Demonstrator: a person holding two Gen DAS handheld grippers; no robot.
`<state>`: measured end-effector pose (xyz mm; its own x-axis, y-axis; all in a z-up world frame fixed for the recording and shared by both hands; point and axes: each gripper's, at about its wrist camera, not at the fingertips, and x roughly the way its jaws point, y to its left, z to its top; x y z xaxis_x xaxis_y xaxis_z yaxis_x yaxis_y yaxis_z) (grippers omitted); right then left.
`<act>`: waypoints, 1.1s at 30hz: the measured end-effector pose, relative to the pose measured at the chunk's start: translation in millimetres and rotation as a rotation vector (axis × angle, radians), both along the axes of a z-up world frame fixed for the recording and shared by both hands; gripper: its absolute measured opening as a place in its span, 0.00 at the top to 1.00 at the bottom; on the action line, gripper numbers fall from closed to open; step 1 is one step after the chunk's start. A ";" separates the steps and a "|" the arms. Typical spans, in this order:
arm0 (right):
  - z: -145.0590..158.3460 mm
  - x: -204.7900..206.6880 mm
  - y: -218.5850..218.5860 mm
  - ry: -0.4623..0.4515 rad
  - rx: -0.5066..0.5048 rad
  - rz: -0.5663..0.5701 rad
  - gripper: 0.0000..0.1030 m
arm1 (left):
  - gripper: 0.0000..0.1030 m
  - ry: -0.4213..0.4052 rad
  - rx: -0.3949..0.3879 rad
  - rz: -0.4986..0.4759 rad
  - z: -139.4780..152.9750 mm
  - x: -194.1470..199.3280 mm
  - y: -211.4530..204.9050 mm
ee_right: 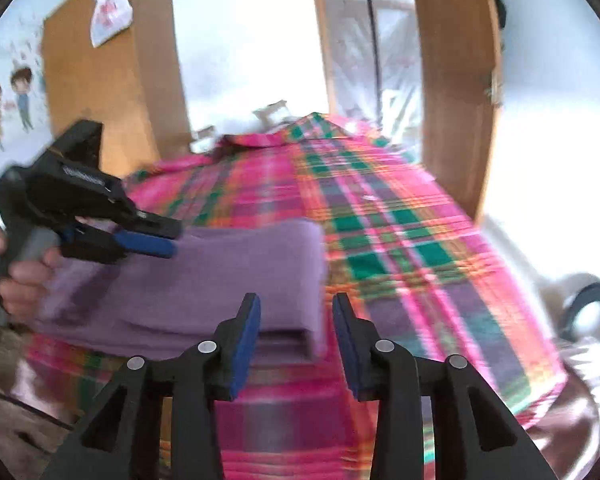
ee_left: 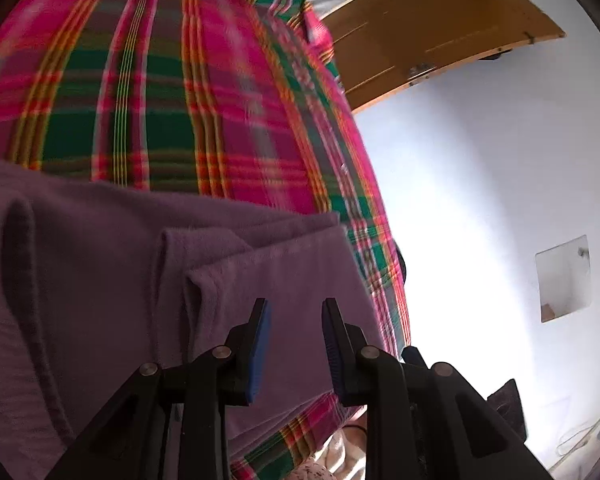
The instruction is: Fold clothes
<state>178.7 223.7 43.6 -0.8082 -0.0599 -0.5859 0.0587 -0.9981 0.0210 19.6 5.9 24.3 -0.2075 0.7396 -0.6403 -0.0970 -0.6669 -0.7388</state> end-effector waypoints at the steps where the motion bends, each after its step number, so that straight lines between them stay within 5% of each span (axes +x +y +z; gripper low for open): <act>1: -5.3 -2.5 -2.5 -0.013 0.031 0.003 0.62 | 0.74 -0.002 -0.004 0.007 -0.8 -0.5 -0.1; 4: -20.2 -7.5 -12.4 -0.045 0.092 0.036 0.62 | 0.74 0.014 -0.029 0.023 0.7 -0.9 -1.0; 11: -28.0 -19.4 0.8 -0.055 -0.052 0.016 0.62 | 0.74 -0.026 -0.037 0.025 -7.3 -2.0 1.4; 17: -25.9 -24.0 -5.3 -0.043 -0.057 0.014 0.62 | 0.74 -0.037 -0.041 0.023 -11.7 -5.9 11.0; 28: -34.6 -23.2 1.3 -0.025 0.053 -0.097 0.62 | 0.74 -0.056 -0.051 0.026 -20.2 -17.0 13.6; 33: -41.4 -20.5 20.8 -0.042 -0.031 -0.096 0.62 | 0.74 -0.062 -0.042 0.029 -23.3 -17.0 12.2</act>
